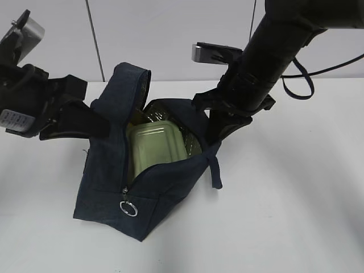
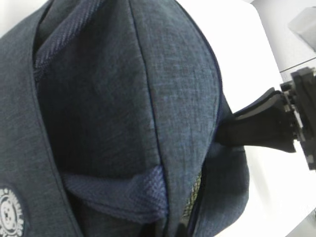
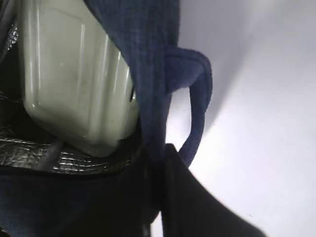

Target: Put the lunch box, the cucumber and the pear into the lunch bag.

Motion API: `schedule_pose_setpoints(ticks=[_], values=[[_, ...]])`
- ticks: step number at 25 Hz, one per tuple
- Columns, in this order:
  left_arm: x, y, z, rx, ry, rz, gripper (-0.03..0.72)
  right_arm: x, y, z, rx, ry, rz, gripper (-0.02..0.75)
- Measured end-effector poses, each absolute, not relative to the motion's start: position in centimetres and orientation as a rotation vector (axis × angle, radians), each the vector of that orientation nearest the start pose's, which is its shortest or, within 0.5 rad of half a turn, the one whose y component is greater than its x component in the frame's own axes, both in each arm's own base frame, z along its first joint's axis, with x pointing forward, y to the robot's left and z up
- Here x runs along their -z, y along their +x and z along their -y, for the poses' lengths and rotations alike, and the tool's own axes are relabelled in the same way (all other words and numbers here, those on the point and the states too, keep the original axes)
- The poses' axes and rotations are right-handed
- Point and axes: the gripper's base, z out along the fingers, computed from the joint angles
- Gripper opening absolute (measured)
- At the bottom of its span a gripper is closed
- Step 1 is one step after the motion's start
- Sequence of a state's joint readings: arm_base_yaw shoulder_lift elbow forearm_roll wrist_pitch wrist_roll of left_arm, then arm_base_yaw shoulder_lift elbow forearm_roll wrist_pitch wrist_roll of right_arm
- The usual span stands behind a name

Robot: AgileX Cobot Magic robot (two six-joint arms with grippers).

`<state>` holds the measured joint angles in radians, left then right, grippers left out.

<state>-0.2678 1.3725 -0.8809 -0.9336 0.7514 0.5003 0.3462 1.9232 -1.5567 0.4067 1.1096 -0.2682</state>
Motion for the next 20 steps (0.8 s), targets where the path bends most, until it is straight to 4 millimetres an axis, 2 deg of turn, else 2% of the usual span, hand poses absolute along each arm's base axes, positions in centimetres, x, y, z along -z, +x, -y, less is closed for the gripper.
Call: schedule_pose_setpoints(ticks=[3, 12, 20], values=[[-26.9, 24.3, 12.6, 0.954, 0.276, -2.496, 0.002, -25.4, 36.1, -16.0, -0.497, -0.684, -2.832, 0.005], [-27.0, 23.2, 15.8, 0.968, 0.374, -2.446, 0.002, -27.5, 35.3, -15.2, -0.422, -0.710, -2.797, 0.004], [-25.7, 23.4, 17.4, 1.061, 0.339, -2.485, 0.002, -27.9, 34.9, -15.1, -0.412, -0.722, -2.802, 0.003]])
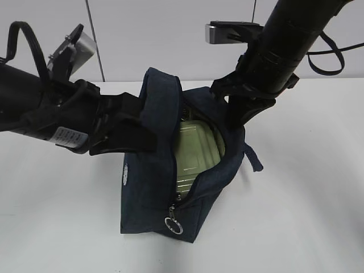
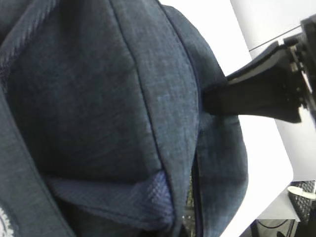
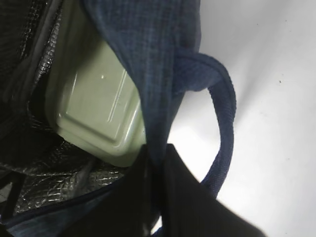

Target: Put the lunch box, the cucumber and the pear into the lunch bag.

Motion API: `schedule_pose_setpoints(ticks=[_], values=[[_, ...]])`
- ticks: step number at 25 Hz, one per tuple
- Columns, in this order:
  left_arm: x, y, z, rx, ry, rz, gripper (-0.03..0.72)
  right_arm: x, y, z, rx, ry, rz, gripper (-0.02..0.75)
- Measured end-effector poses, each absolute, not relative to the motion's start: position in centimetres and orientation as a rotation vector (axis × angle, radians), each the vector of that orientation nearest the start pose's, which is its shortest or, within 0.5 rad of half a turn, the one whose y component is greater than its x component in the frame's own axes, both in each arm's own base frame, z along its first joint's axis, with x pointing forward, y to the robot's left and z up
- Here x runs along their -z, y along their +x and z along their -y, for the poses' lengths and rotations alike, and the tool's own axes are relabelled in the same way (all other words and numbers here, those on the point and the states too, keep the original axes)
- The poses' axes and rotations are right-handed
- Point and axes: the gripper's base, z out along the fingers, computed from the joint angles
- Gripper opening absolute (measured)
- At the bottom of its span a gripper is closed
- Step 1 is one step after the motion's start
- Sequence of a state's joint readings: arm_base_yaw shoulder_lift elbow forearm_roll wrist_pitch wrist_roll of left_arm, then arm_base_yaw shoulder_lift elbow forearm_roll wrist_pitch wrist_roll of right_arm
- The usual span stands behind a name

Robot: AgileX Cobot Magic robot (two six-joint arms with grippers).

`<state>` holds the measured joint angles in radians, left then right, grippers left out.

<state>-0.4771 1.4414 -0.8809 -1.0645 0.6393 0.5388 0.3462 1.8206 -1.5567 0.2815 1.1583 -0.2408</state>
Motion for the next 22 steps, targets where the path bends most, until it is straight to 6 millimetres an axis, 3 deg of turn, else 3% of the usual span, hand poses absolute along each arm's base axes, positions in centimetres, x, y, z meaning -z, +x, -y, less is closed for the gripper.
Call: schedule_pose_setpoints(ticks=[10, 12, 17, 22], values=[[-25.5, 23.6, 17.7, 1.080, 0.326, -2.478, 0.006, -28.2, 34.9, -15.7, -0.528, -0.674, -2.779, 0.024], [-25.4, 23.6, 17.6, 1.070, 0.337, -2.478, 0.016, -28.3, 35.0, -16.0, -0.566, -0.665, -2.760, 0.075], [-25.7, 23.4, 17.3, 1.020, 0.401, -2.462, 0.092, -28.7, 34.9, -16.2, -0.609, -0.657, -2.731, 0.316], [-27.0, 22.7, 16.9, 0.993, 0.468, -2.406, 0.232, -28.8, 35.0, -16.2, -0.615, -0.652, -2.724, 0.412]])
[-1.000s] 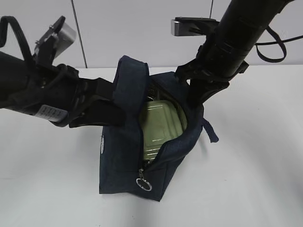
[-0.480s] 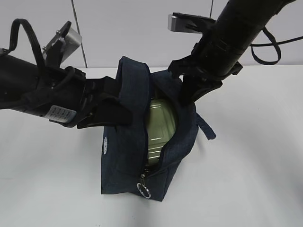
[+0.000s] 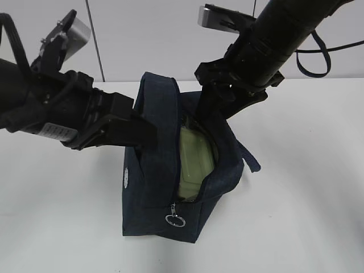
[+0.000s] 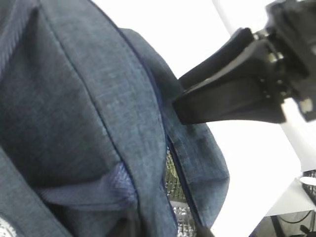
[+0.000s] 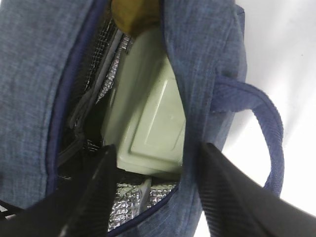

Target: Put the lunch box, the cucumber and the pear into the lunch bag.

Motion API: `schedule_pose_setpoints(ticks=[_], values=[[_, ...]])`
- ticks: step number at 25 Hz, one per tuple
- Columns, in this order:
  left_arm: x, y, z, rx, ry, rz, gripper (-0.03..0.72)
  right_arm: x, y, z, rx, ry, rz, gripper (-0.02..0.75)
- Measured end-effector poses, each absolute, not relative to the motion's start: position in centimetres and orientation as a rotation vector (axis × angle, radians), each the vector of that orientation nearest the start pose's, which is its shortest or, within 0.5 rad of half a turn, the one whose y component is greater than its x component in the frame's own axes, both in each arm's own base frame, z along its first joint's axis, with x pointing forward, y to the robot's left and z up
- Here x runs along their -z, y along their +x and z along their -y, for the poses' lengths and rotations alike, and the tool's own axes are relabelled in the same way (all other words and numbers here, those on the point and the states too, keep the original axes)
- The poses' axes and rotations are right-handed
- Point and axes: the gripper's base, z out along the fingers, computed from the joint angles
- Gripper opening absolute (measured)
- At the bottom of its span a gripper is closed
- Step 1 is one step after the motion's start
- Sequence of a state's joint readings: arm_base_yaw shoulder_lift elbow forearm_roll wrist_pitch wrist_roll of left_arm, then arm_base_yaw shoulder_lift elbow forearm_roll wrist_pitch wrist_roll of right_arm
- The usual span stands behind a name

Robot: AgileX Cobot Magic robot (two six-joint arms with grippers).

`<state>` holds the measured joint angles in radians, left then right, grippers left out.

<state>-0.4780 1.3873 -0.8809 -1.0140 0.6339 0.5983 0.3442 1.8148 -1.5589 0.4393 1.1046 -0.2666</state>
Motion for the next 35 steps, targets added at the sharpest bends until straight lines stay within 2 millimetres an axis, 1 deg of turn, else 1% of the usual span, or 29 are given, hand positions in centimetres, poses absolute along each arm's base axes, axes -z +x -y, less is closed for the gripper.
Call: schedule_pose_setpoints(ticks=[2, 4, 9, 13, 15, 21, 25, 27, 30, 31, 34, 35], values=[[-27.5, 22.4, 16.7, 0.964, 0.506, -2.385, 0.272, -28.8, 35.0, -16.2, -0.616, -0.651, -2.722, 0.417], [-27.8, 22.1, 16.4, 0.925, 0.556, -2.370, 0.295, -28.8, 35.0, -16.2, -0.616, -0.651, -2.721, 0.422], [-27.9, 21.2, 15.9, 0.861, 0.701, -2.391, 0.308, -29.9, 34.6, -16.0, -0.602, -0.639, -2.699, 0.423], [-27.6, 20.5, 15.9, 0.884, 0.773, -2.436, 0.308, -31.2, 33.9, -15.1, -0.508, -0.646, -2.688, 0.424], [-27.5, 20.3, 15.9, 0.894, 0.802, -2.454, 0.308, -31.8, 33.5, -14.9, -0.487, -0.649, -2.688, 0.424], [-27.3, 19.9, 15.7, 0.888, 0.839, -2.492, 0.308, -34.5, 31.4, -14.0, -0.477, -0.671, -2.662, 0.424], [-27.2, 19.7, 15.6, 0.882, 0.851, -2.513, 0.307, -35.4, 29.6, -13.4, -0.475, -0.673, -2.644, 0.424], [-26.7, 19.5, 15.5, 0.884, 0.849, -2.530, 0.293, -35.5, 28.6, -13.0, -0.473, -0.678, -2.641, 0.424], [-25.0, 18.6, 15.0, 0.886, 0.845, -2.597, 0.255, -35.0, 27.1, -12.5, -0.464, -0.691, -2.623, 0.424], [-24.3, 18.2, 14.8, 0.887, 0.842, -2.625, 0.244, -34.6, 26.3, -12.2, -0.462, -0.697, -2.607, 0.424], [-22.7, 17.0, 14.2, 0.887, 0.816, -2.680, 0.234, -34.0, 24.6, -11.8, -0.483, -0.723, -2.556, 0.424], [-22.6, 16.7, 14.0, 0.884, 0.808, -2.672, 0.233, -33.8, 24.0, -11.7, -0.496, -0.733, -2.537, 0.424]])
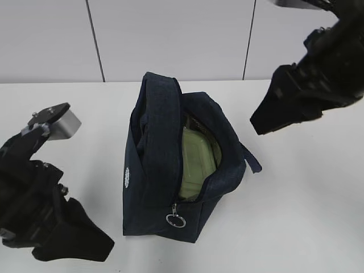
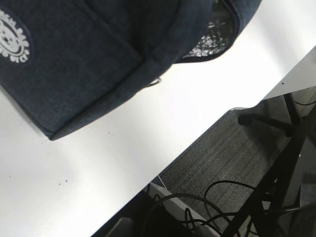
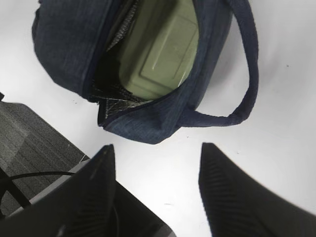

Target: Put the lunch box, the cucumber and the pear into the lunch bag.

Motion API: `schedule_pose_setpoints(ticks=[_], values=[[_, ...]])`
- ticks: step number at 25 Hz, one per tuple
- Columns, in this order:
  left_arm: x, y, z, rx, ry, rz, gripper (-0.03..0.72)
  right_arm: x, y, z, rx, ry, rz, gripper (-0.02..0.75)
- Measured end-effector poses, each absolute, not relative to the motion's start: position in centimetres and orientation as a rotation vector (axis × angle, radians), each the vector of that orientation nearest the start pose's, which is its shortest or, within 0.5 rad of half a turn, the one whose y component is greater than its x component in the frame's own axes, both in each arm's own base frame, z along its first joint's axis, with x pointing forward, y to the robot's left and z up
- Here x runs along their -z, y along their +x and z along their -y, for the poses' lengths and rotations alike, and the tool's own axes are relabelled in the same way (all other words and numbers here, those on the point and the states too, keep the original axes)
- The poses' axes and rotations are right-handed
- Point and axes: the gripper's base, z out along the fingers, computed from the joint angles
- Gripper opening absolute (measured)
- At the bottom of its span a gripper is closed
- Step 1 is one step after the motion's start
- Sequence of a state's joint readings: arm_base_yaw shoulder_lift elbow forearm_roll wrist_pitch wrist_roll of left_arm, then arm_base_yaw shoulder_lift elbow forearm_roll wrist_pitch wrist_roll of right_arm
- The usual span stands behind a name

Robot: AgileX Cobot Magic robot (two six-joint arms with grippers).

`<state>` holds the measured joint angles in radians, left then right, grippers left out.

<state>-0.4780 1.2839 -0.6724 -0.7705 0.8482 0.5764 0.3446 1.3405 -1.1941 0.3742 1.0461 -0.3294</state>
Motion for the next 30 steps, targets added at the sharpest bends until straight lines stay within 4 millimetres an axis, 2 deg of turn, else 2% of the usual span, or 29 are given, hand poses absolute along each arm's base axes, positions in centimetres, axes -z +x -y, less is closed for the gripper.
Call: schedule_pose_setpoints(ticks=[4, 8, 12, 16, 24, 26, 30], values=[[-23.6, 15.7, 13.5, 0.890, 0.782, -2.544, 0.233, -32.6, 21.4, -11.4, -0.571, -0.789, -2.442, 0.424], [-25.8, 15.2, 12.9, 0.867, 0.750, -2.358, 0.233, -30.7, 19.1, -11.3, -0.671, -0.824, -2.358, 0.424], [-27.3, 14.8, 12.5, 0.845, 0.705, -2.249, 0.233, -28.6, 17.6, -11.2, -0.738, -0.805, -2.334, 0.424], [-27.5, 14.8, 12.6, 0.875, 0.671, -2.243, 0.233, -27.9, 17.3, -11.1, -0.756, -0.801, -2.350, 0.424], [-28.0, 15.1, 12.8, 0.961, 0.547, -2.221, 0.233, -28.9, 17.5, -11.6, -0.842, -0.727, -2.310, 0.424], [-28.1, 15.1, 12.9, 0.979, 0.527, -2.218, 0.233, -29.2, 17.6, -11.4, -0.785, -0.790, -2.308, 0.424], [-28.2, 15.2, 12.9, 0.989, 0.505, -2.213, 0.233, -29.1, 17.8, -10.2, -0.554, -0.920, -2.378, 0.424]])
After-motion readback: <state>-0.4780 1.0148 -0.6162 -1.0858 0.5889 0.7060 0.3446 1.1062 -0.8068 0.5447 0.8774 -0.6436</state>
